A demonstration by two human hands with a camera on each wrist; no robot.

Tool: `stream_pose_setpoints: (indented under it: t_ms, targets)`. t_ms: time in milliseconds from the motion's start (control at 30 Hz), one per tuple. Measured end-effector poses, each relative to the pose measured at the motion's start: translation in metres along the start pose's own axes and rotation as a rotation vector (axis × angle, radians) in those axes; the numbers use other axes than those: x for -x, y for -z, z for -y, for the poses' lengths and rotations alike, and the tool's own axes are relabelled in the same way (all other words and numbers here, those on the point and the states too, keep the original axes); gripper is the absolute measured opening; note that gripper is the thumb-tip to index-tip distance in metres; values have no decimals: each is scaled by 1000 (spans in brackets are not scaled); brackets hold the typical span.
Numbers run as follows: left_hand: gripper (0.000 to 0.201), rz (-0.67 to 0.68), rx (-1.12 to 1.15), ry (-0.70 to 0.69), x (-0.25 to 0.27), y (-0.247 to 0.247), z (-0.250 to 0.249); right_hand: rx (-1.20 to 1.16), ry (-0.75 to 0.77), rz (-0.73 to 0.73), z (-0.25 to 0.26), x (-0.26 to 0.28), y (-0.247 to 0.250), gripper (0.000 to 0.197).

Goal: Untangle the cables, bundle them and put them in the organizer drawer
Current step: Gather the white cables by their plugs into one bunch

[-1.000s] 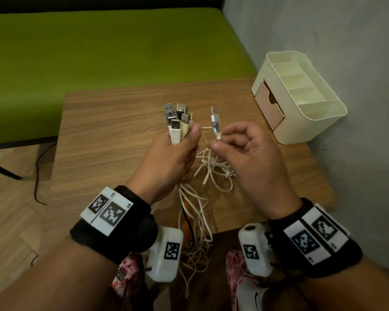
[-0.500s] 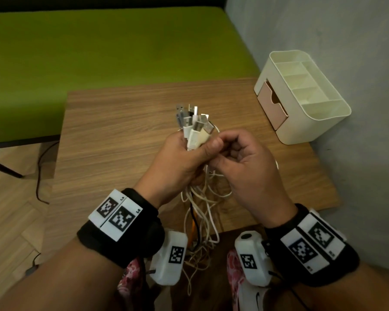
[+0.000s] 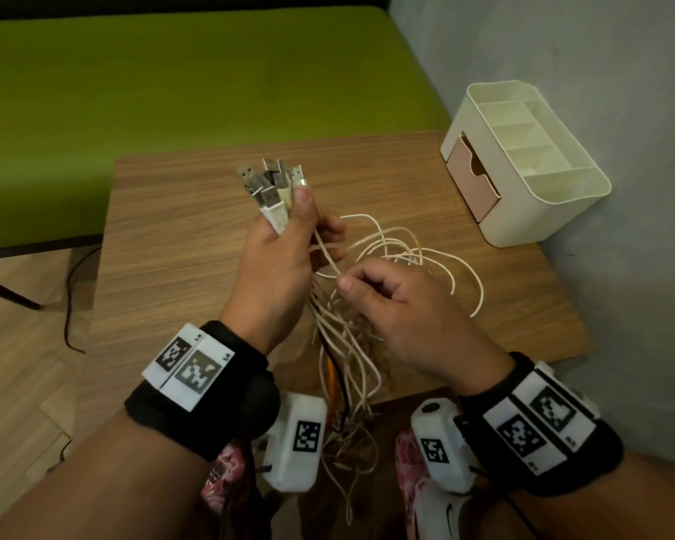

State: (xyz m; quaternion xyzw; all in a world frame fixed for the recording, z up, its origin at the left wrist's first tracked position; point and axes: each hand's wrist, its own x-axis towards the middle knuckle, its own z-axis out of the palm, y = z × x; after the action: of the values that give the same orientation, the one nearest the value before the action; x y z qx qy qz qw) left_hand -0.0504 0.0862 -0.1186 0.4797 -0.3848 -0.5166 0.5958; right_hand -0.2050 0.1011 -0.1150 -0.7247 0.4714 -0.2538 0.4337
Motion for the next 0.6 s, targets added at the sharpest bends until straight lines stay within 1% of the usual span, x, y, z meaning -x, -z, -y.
stream_pose_setpoints:
  t_ms: [67, 133, 200, 300, 367, 433, 500, 600]
  targets:
    - [40, 0, 201, 111, -1, -1, -1, 96, 22, 29, -5, -1, 3, 21]
    - [43, 31, 369, 197, -4, 1, -4, 174, 1, 80, -8, -2, 7, 27]
    - [46, 43, 473, 229, -7, 8, -10, 283, -39, 124, -10, -3, 17, 33]
    - [47, 30, 509, 207, -13, 23, -18, 413, -141, 123, -14, -5, 42, 40]
    - [44, 50, 460, 185, -15, 29, -22, 381, -156, 43, -19, -6, 55, 40]
    - [35, 90, 305, 153, -12, 28, -20, 290, -107, -64, -21, -8, 57, 37]
    - [24, 134, 122, 132, -7, 21, -16, 193, -58, -133, -18, -8, 53, 31]
    - [28, 199, -30, 143, -1, 11, -7, 78, 6, -204, -11, -8, 47, 25]
